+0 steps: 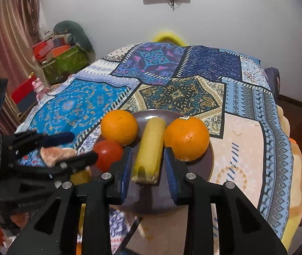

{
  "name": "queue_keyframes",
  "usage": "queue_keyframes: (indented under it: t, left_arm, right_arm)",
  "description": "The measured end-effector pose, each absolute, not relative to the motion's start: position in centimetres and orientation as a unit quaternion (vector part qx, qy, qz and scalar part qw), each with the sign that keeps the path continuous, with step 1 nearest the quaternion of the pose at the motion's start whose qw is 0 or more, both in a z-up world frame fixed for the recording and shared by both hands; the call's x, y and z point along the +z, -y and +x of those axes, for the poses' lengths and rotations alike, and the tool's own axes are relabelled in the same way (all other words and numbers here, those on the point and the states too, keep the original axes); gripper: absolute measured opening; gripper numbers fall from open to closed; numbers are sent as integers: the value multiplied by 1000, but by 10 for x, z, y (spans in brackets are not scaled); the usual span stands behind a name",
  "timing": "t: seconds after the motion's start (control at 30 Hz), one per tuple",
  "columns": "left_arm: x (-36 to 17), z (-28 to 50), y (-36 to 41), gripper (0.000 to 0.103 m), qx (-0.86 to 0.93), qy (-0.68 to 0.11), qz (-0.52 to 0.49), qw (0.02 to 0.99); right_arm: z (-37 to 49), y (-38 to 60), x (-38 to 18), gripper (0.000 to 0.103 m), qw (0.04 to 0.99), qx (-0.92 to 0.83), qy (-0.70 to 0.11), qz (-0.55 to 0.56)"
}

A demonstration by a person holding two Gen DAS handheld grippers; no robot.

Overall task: Organize fruits
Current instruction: 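Grasp the second yellow-green cylinder with the right tool while the left tool grasps the pink pomelo segment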

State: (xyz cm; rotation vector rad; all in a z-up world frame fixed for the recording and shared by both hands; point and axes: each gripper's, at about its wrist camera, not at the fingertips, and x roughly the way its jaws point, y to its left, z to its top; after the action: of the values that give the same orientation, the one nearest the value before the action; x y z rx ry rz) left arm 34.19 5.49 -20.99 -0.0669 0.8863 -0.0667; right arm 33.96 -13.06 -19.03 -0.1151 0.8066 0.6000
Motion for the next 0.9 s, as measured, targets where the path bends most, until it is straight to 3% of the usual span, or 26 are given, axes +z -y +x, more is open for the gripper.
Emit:
queue_keyframes:
  t: [0.43,0.63,0.9]
  left_arm:
    - [-190,287,-109,65,8,-419,-41,907]
    - [-210,273,-136,76,32,-446,-31,894]
    - [-242,281,-156,77,25,-482,-39,875]
  right_arm:
    - [296,113,-190,33,865,298,-397,-69]
    - [283,94,-201,34,856,308,-408,-77]
    - [279,72,-224,34,837,318,-435,-92]
